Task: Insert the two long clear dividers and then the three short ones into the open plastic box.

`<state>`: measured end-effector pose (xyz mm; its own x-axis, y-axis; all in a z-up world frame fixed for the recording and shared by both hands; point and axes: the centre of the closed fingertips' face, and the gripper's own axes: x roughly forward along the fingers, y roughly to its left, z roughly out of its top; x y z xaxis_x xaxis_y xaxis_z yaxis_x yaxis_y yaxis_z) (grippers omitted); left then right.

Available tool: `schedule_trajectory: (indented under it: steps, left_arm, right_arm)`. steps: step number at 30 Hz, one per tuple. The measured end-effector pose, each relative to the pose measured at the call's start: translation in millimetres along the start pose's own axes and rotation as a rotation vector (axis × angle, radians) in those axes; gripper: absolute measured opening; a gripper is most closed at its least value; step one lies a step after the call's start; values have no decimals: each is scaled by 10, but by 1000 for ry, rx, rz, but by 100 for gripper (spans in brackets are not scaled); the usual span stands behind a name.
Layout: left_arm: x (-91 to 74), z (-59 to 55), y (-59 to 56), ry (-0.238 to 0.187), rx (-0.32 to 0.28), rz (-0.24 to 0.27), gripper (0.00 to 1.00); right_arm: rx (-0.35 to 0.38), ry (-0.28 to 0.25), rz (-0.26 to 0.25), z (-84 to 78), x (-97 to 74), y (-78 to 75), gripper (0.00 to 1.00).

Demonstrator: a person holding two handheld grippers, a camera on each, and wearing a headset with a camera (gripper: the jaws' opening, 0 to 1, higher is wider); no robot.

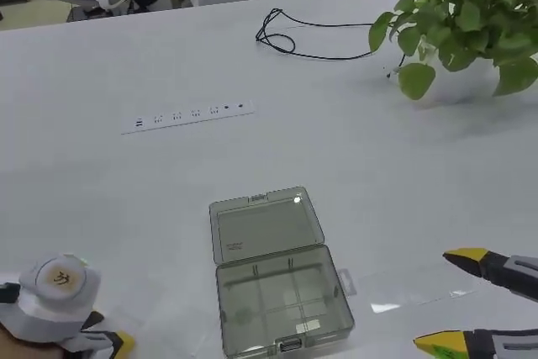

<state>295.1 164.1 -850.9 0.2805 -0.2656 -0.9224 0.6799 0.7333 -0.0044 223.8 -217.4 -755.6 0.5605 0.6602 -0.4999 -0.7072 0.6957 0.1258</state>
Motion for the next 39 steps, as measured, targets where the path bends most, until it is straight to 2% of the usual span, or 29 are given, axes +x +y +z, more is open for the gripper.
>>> schedule_trajectory:
  steps: [2, 8, 12, 26, 31, 35, 39]
  left_arm:
    - [7, 1, 21, 3, -4, 2, 32]
    - [-8, -6, -12, 22, -14, -7, 32]
    - [-48, 2, -23, 12, -54, -32, 31]
    - [-97, 26, -145, 8, -102, -84, 30]
    - [-95, 21, -148, -13, -134, -99, 30]
    - [-125, 23, -210, -36, -159, -113, 30]
    - [-185, 81, -257, -87, -216, -131, 30]
  right_arm:
    - [-1, 1, 0, -12, -2, -4, 77]
    - [1, -1, 0, -31, 6, -19, 77]
    - [1, 0, 3, -42, 13, -9, 77]
    - [-9, 9, 18, -62, 41, 29, 77]
    - [-19, 11, 23, -22, 57, 64, 76]
    - [-21, 9, 28, 62, 72, 151, 76]
    - [-25, 5, 32, 153, 81, 218, 76]
